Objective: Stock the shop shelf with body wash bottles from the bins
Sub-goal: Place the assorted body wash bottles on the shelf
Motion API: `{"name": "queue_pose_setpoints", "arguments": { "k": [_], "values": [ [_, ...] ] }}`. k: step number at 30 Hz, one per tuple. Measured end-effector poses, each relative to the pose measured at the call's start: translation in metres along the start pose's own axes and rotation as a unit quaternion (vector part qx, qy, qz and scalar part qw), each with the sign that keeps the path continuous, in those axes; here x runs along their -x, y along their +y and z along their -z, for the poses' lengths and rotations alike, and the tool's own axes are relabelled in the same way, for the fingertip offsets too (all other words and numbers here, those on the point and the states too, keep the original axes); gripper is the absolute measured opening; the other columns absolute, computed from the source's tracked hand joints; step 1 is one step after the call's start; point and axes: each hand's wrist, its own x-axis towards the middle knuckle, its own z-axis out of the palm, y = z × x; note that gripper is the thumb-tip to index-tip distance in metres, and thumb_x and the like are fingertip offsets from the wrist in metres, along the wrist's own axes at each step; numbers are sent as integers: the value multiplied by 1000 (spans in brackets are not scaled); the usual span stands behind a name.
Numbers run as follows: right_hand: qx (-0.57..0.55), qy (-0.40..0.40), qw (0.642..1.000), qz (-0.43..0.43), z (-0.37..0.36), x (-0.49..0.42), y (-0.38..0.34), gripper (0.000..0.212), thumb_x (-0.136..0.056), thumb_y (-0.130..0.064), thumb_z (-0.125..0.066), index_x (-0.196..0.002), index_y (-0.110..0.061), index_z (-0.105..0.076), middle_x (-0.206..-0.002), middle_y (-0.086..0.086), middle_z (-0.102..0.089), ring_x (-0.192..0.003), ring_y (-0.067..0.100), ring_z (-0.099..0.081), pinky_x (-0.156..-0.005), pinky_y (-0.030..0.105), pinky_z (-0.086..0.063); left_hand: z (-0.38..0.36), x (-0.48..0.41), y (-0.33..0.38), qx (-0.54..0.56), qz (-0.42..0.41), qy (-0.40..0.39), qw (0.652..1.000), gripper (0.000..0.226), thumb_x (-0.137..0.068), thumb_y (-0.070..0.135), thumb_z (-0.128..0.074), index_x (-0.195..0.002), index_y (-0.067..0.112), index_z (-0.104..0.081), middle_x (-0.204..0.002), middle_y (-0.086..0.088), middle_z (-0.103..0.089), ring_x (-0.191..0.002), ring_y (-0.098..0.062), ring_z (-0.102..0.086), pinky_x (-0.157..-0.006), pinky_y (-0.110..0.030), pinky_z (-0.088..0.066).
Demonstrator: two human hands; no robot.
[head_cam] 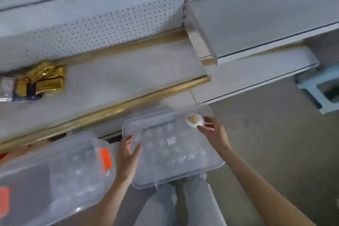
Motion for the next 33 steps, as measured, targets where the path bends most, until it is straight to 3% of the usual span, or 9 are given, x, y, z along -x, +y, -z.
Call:
{"name": "queue_pose_setpoints", "arguments": {
  "k": [4, 7, 11, 17, 21, 25, 29, 31, 33],
  "values": [
    [52, 19, 998, 3, -22, -32, 39, 46, -73, -20, -81, -115, -18, -62, -104, -1, -58, -95, 17, -58, -86, 38, -53, 9, -21, -51, -72, 25, 17, 997, 77, -66, 63, -62, -125, 14, -53, -128, -4, -56, -120, -21, -52, -104, -45, -40],
    [79, 18, 997, -3, -30, -62, 62, 55, -67, -39, -79, -117, -34, -58, -108, -8, -56, -103, 19, -59, -92, 43, -51, 7, -41, -76, -115, 17, 37, 992, 75, -72, 53, -65, -131, 8, -50, -132, -9, -52, -124, -27, -48, -108, -45, -35],
    [105, -1, 995, -2, -40, -91, 75, 54, -59, -59, -70, -110, -50, -55, -110, -17, -64, -106, 6, -60, -96, 38, -50, 2, -54, -99, -119, 58, 42, 990, 72, -88, 32, -68, -147, 12, -31, -151, -8, -34, -139, -24, -31, -115, -41, -24],
    [112, 15, 992, 54, -43, -89, 83, 39, -63, -51, -75, -100, -51, -62, -93, -16, -67, -92, 4, -63, -89, 32, -52, -9, -59, -124, -11, 146, 32, 989, 102, -57, 69, -64, -144, 25, -34, -141, 1, -48, -127, -20, -49, -107, -49, -39],
    [131, 45, 984, 112, -43, -88, 90, 34, -76, -33, -76, -108, -35, -65, -83, -31, -63, -81, 2, -60, -82, 29, -51, -14, -58, -129, 24, 150, 66, 986, 90, -62, 66, -64, -139, 26, -41, -131, 5, -55, -119, -18, -54, -103, -51, -43],
    [154, 47, 974, 157, -44, -86, 92, 34, -81, -36, -72, -113, -29, -64, -87, -17, -67, -79, 19, -64, -77, 32, -52, -15, -56, -126, 36, 130, 112, 985, 69, -80, 44, -70, -138, 20, -42, -127, 3, -53, -116, -19, -53, -102, -51, -43],
    [177, 28, 970, 164, -44, -84, 92, 30, -83, -37, -69, -110, -28, -59, -91, -14, -67, -84, 24, -67, -78, 38, -53, -12, -52, -120, 41, 103, 125, 986, 14, -84, 31, -69, -88, 33, -55, -84, 17, -62, -84, -14, -58, -92, -54, -49],
    [176, 32, 968, 178, -43, -81, 90, 25, -84, -33, -68, -105, -22, -58, -87, -12, -64, -84, 27, -66, -81, 41, -52, -10, -46, -117, 54, 99, 111, 987, 20, -81, 37, -69, -94, 24, -61, -90, 7, -62, -92, -19, -61, -93, -54, -48],
    [163, 44, 970, 173, -41, -72, 87, 24, -84, -32, -68, -102, -19, -58, -86, -6, -65, -88, 29, -65, -84, 43, -50, -9, -40, -111, 50, 92, 88, 991, 47, -67, 56, -66, -100, 23, -64, -98, 1, -64, -102, -22, -61, -93, -54, -49]
  ]
}}
